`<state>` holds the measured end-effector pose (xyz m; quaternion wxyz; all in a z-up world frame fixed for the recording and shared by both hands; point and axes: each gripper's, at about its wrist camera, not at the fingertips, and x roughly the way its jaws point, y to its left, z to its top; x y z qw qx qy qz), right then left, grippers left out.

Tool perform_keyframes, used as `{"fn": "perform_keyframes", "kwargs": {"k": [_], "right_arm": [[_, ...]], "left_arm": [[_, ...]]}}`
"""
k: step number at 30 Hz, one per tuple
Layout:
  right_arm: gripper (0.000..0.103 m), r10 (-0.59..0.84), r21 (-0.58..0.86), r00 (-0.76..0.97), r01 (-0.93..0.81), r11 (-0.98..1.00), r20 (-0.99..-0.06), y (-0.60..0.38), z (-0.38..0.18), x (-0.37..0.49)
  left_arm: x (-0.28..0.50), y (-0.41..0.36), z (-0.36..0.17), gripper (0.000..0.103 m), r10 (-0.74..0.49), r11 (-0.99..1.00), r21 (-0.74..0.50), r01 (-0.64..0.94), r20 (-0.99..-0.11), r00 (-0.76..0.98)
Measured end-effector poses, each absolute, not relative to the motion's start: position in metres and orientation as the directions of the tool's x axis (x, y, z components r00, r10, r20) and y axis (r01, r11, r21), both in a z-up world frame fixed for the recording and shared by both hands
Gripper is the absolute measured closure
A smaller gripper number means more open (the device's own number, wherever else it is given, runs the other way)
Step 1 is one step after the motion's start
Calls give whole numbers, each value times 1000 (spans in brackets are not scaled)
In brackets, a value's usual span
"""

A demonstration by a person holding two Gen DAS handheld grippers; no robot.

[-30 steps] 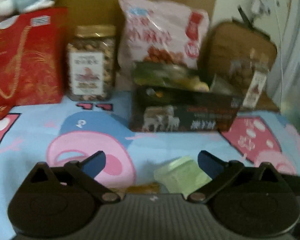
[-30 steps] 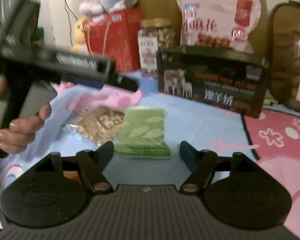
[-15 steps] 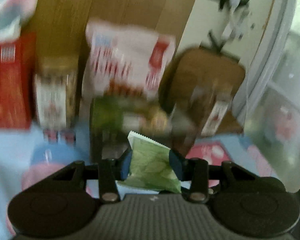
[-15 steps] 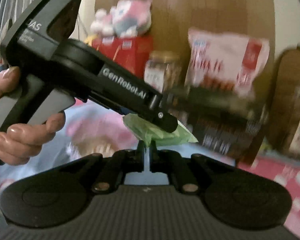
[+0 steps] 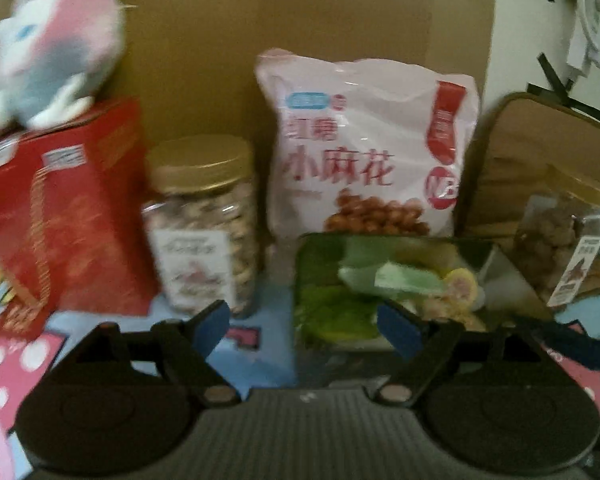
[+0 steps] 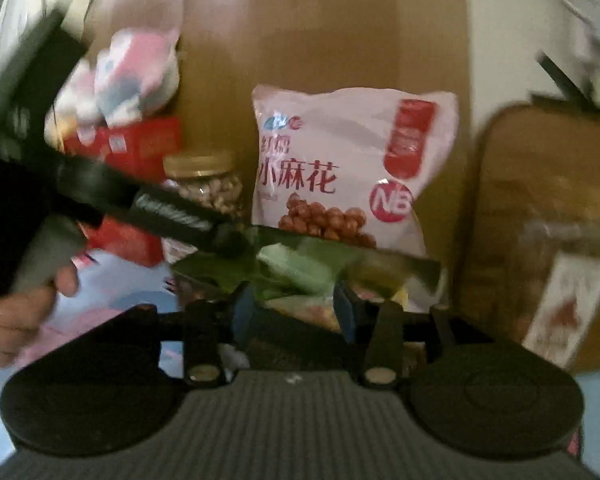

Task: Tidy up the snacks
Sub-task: 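Lower the pale green packet into the black box and open the left tool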

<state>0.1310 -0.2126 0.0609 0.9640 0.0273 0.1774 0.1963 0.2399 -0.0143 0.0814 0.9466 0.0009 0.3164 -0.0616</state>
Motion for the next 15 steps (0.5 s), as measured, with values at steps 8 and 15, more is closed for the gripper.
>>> {"fn": "perform_keyframes", "kwargs": {"k": [8,15], "right_arm": [[0,257,137,939,-230,964,-230,-234,47,45],[0,178,128,892,-137,982,-414,-227,44,57]], "left_arm": [[165,-3,90,0,-33,998,24,54,-529,848],[116,-10,93,0,-31,998,33,57,-525,850]]}}
